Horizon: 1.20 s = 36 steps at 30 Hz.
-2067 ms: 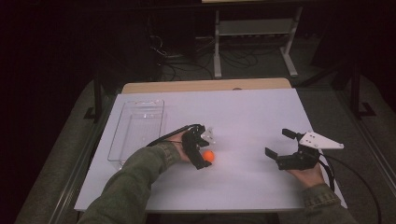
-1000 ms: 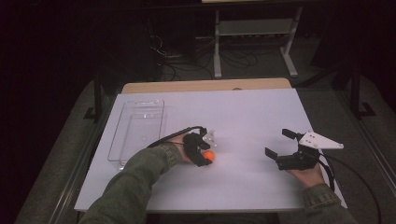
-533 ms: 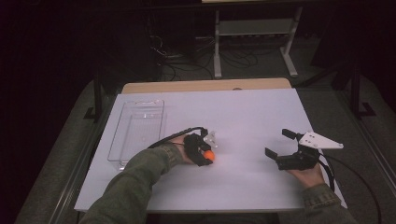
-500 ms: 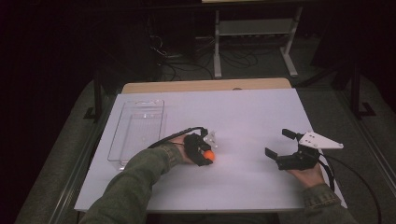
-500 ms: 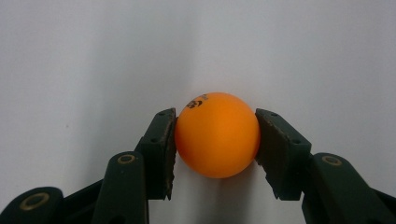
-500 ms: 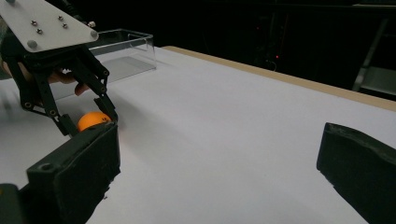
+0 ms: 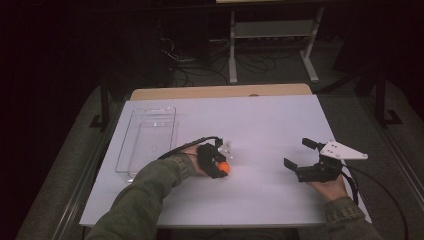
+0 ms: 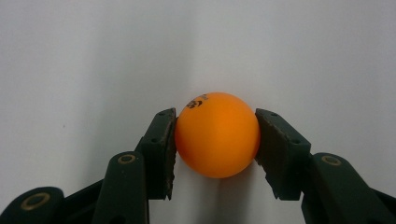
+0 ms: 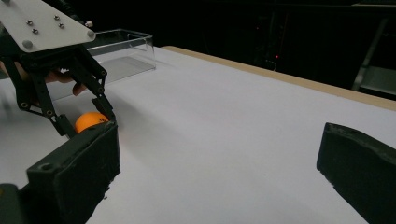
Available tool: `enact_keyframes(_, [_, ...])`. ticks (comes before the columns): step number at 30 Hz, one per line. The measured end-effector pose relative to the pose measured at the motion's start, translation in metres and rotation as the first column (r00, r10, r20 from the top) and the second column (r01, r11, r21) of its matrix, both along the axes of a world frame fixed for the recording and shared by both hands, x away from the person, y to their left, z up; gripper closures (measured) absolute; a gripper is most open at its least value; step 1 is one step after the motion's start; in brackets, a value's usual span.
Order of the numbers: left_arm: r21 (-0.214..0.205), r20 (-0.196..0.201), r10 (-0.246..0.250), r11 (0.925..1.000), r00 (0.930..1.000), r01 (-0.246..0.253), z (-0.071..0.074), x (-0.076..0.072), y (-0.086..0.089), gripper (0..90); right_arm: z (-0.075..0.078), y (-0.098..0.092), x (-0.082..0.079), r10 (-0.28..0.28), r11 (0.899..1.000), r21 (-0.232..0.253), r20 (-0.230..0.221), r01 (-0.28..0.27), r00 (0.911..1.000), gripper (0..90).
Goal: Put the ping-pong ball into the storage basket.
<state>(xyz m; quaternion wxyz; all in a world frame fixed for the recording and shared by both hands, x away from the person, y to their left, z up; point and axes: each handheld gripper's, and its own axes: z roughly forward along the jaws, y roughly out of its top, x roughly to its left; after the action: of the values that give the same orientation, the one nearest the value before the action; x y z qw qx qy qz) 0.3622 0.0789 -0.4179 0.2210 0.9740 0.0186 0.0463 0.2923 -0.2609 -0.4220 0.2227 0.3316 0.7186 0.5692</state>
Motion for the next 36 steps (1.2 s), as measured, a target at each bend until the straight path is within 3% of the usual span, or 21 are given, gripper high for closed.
enact_keyframes(19, [-0.030,0.028,0.004,0.9996,0.9996,-0.003,0.015,-0.004,0.003,50.1,0.000,0.000,0.000,-0.002,1.000,0.000,0.000,0.002,1.0000,0.0])
enact_keyframes(36, [-0.063,0.059,0.018,0.9979,0.9981,-0.015,0.038,-0.006,0.012,50.1,-0.001,0.000,-0.001,-0.004,1.000,-0.001,-0.003,0.004,1.0000,0.0])
